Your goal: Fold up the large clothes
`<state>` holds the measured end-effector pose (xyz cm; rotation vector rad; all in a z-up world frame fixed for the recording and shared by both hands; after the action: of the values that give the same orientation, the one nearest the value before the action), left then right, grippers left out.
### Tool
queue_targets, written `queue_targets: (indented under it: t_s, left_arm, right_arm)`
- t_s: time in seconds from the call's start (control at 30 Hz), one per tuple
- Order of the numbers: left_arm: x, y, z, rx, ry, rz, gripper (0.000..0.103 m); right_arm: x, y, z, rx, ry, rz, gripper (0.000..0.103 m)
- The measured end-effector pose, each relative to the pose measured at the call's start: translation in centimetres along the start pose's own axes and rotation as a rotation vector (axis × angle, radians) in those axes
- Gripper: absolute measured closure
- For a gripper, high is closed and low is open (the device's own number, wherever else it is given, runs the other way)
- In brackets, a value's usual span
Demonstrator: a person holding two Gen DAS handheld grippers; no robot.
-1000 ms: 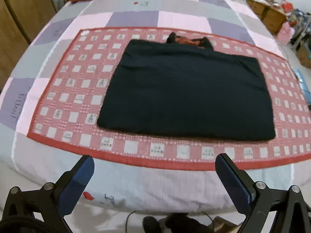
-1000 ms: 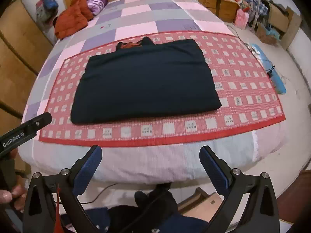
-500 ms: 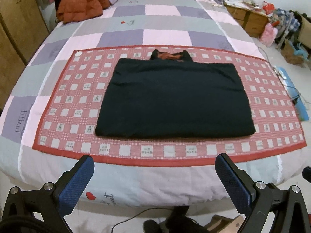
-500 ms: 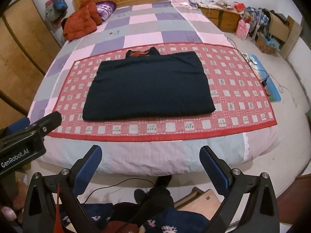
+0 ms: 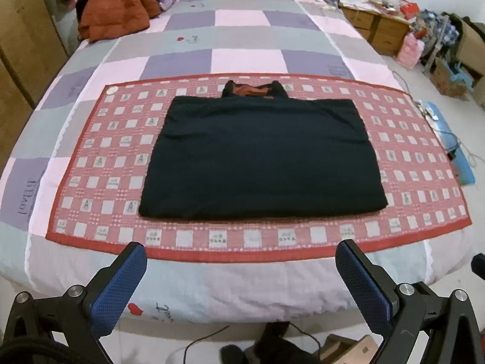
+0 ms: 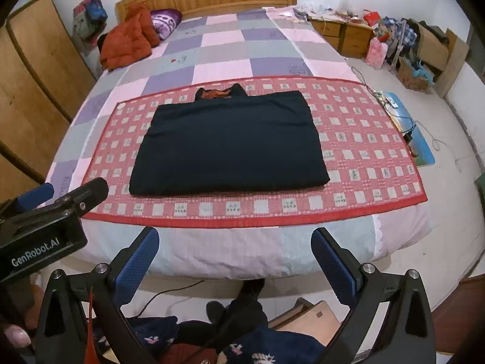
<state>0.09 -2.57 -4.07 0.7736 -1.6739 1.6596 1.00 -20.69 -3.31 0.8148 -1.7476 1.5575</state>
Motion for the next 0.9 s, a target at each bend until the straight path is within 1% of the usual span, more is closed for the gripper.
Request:
queue_targets:
  t_s: [0.3, 0.9]
  left_arm:
    - [-0.1, -0.2, 0.3, -0.003, 0.009, -0.001, 0.001]
    - [-0.2, -0.6, -0.1, -0.006, 0.006, 0.005, 0.001]
  right_arm:
    - [0.1, -0.2, 0.4, 0.003, 0.002, 0.003, 0.001]
    - [-0.2, -1.0, -0.6, 0.006, 0.026, 0.007, 0.001]
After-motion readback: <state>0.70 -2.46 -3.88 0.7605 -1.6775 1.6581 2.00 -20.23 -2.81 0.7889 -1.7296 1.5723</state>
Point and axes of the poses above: each gripper's, at about its wrist camera, not at the fingertips, and x roughly against the way its jaws point, z to its right, y to its underside, the point moved 7 cm from there along -x, roughly the way its jaws point, and after that the axes turned 8 degrees about z, right-handed, at the moved point
